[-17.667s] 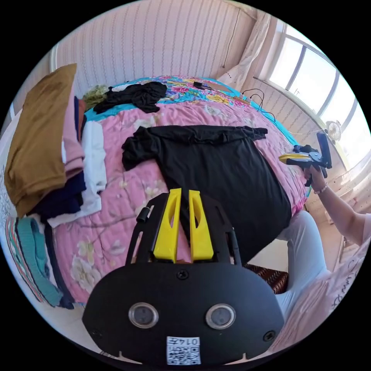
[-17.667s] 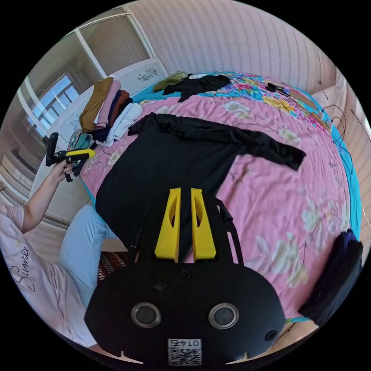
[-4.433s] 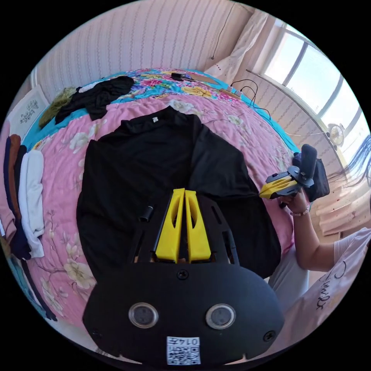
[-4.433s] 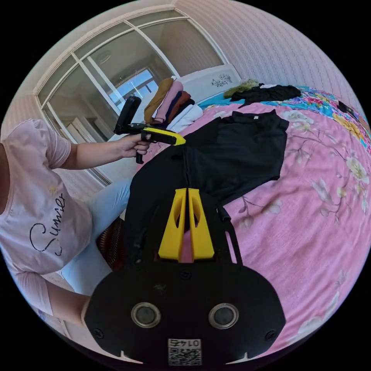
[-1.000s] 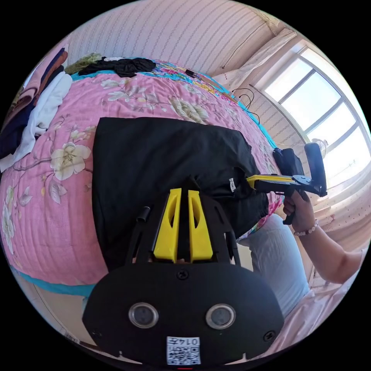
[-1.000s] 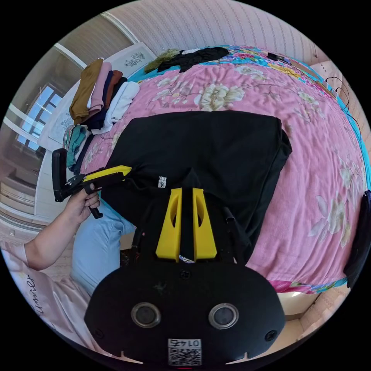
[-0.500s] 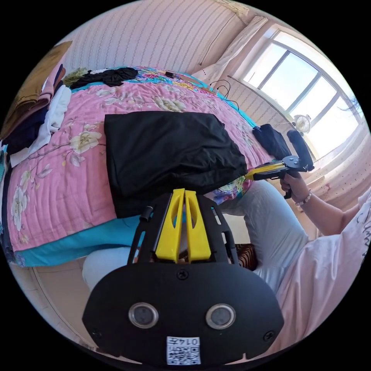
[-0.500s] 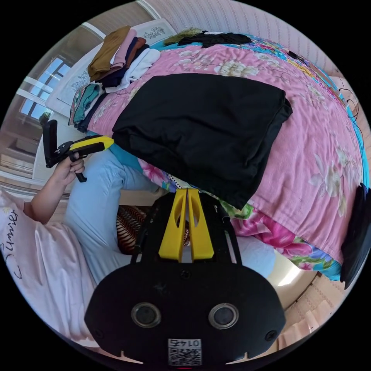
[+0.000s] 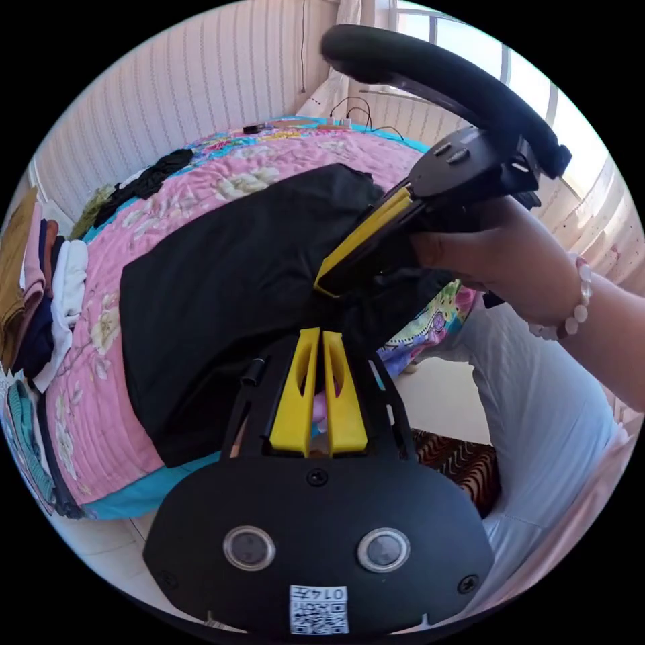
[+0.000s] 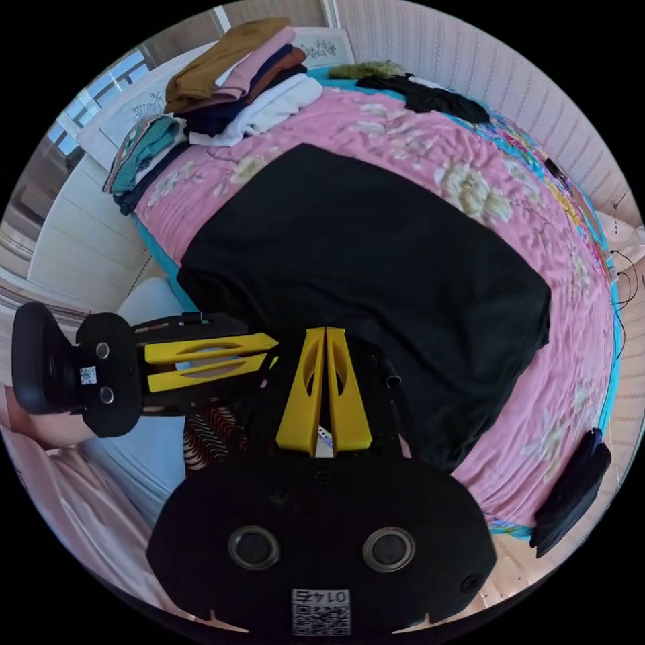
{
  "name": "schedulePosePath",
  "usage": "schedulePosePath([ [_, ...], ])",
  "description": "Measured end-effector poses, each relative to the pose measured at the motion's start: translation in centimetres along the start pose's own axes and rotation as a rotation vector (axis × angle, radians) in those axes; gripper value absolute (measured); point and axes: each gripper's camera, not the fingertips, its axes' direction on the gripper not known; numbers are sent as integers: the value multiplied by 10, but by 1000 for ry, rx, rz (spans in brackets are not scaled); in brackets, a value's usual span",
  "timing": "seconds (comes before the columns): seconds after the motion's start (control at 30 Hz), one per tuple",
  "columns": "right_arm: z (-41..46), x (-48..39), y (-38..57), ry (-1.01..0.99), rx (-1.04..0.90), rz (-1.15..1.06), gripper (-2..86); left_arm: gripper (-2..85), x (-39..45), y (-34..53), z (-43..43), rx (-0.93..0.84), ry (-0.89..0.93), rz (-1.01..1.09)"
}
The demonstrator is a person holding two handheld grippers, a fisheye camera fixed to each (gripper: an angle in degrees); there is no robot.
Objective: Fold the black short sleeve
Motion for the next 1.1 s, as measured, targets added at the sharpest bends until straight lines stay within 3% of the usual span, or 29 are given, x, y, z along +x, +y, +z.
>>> schedulePosePath([
  [0.03, 25, -1, -7, -8, -97, 3, -5, -10, 0, 9, 3, 55, 14, -25],
  [0.1, 26, -2, -6, -12, -16, 32, -6, -10, 2, 19, 1, 110, 23, -20],
  [0.27, 7, -12, -35, -39, -99, -69, -5, -10, 2, 14, -31, 118, 90, 11],
  [0.37, -20, -13, -64, 38, 0, -98, -5, -10, 4, 2, -45, 190, 63, -2],
  [0.47, 0, -3, -105, 77, -29, -39, -4, -10, 12, -7, -7, 104, 19, 7],
  [0.53, 36, -2, -121, 69, -140, -26, -5, -10, 18, 1, 6, 145, -12, 9],
  [0.8, 28, -41, -155, 257, -206, -299, -6, -10, 18, -15, -18, 157, 30, 26],
  [0.93, 19, -10, -197, 322, -165, -195, -5, -10, 19, -17, 14, 41, 47, 23],
  [0.97, 29, 3, -209, 330, -177, -155, -5, -10, 18, -10, 17, 96, 53, 6],
  [1.1, 55, 35, -222, 201, -225, -36, -4, -10, 20, -13, 17, 91, 37, 36],
])
